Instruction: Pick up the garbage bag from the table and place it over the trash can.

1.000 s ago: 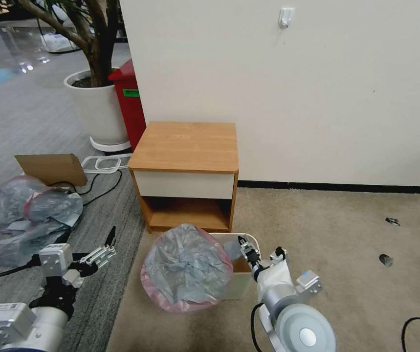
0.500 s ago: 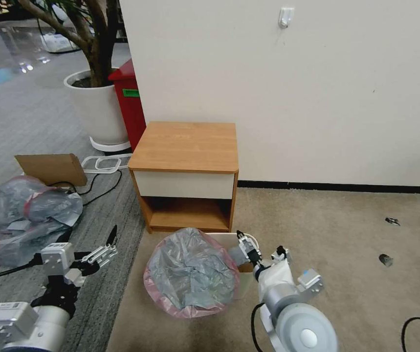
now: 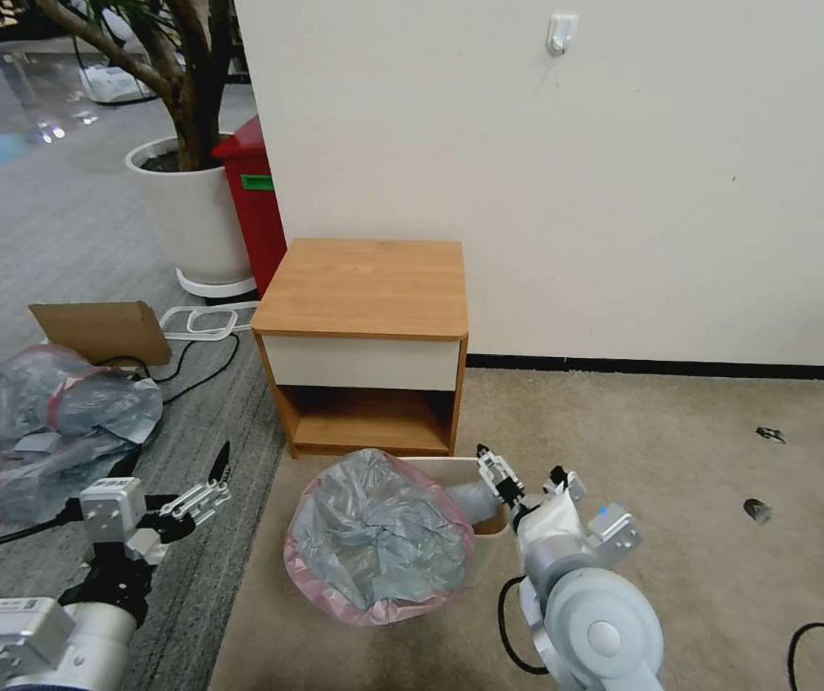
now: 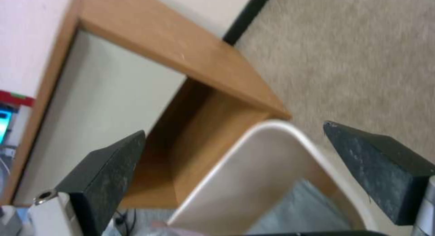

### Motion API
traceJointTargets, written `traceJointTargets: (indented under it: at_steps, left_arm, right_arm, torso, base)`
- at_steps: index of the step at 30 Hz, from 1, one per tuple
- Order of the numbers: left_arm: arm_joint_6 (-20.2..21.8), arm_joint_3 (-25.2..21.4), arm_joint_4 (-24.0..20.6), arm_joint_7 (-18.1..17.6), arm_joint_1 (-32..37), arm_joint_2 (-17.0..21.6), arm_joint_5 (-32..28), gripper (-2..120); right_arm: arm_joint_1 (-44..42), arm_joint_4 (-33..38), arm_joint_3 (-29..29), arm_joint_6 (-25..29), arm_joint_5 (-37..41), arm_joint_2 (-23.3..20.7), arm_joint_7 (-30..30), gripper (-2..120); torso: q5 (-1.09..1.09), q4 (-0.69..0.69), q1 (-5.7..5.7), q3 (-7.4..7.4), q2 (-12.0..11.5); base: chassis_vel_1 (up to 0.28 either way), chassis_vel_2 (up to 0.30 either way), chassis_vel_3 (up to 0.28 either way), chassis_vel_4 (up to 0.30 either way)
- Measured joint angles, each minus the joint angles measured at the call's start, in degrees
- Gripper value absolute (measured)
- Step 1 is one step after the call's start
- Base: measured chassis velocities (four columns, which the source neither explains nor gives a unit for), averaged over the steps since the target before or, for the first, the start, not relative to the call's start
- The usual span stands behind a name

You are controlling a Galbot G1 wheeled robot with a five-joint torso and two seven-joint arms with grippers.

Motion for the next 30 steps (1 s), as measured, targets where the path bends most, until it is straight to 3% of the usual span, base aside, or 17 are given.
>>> traceJointTargets:
  at_steps: [9,11,14,17,20,30]
  left_arm:
    - [2.1,1.5,0.0,1.3,-0.7,1.4,0.1,100]
    - [4.3,3.2,0.0,2.1,-1.8,2.9,0.2,100]
    - [11.1,8.1,0.0,2.2,-5.5,5.9,1.9,100]
    - [11.9,10.6,0.1,2.0,-7.0,6.5,3.3,100]
    - [14.1,16.8,3.0,-0.4,-9.7,6.3,7.0,100]
    - [17.4,23.1,7.2,-8.0,-10.3,3.3,8.5,96]
  right_arm:
    - [-2.2,2.3,2.1,0.0,-2.9,-0.3,-0.9,100]
    - [-3.0,2.7,2.5,0.0,-3.6,-0.2,-1.4,100]
    - [-5.0,3.2,3.7,0.1,-5.8,-0.1,-2.4,100]
    - [-5.8,3.3,4.4,0.1,-6.3,-0.1,-2.7,100]
    - [-7.3,3.7,6.9,0.1,-6.5,-0.1,-3.0,100]
    - [-8.6,3.8,10.4,0.2,-6.3,-0.1,-3.3,100]
  torso:
    - [0.02,0.03,0.00,0.00,0.0]
    - [-0.02,0.00,0.00,0.00,0.0]
    - [0.00,-0.01,0.00,0.00,0.0]
    - [0.00,-0.01,0.00,0.00,0.0]
    - [0.00,-0.01,0.00,0.00,0.0]
    - [0.00,0.01,0.00,0.00,0.0]
  base:
    - [0.000,0.000,0.000,0.000]
    - [0.000,0.000,0.000,0.000]
    - [0.000,0.000,0.000,0.000]
    - [0.000,0.000,0.000,0.000]
    - [0.000,0.000,0.000,0.000]
    - [0.000,0.000,0.000,0.000]
